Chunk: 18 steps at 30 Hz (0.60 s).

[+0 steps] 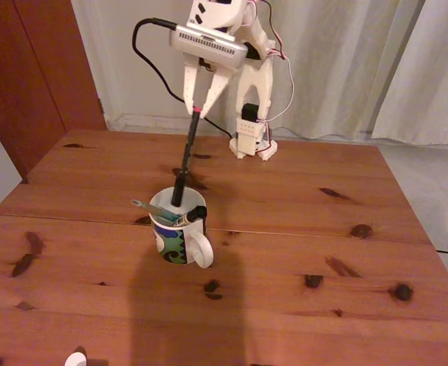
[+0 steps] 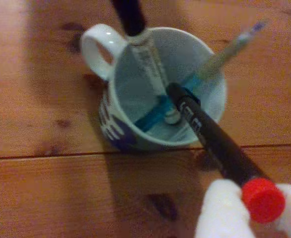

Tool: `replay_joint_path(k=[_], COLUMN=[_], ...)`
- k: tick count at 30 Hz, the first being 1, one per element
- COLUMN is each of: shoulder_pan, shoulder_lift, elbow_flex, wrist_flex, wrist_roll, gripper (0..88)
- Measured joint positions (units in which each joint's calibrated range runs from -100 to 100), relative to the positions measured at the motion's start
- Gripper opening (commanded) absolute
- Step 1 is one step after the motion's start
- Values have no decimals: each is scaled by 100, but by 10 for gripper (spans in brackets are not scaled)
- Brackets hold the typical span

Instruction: Clean up the desk and place the pens and markers into the cup

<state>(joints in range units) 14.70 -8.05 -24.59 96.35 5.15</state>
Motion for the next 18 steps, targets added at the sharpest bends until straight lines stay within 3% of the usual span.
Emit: replay_joint_path(k=[6,12,18], shoulder_pan=[0,51,66], shoulder_lift=[0,0,0], elbow_flex=[0,0,0], wrist_flex=[0,0,0], wrist_roll=[0,0,0], gripper=[15,123,133])
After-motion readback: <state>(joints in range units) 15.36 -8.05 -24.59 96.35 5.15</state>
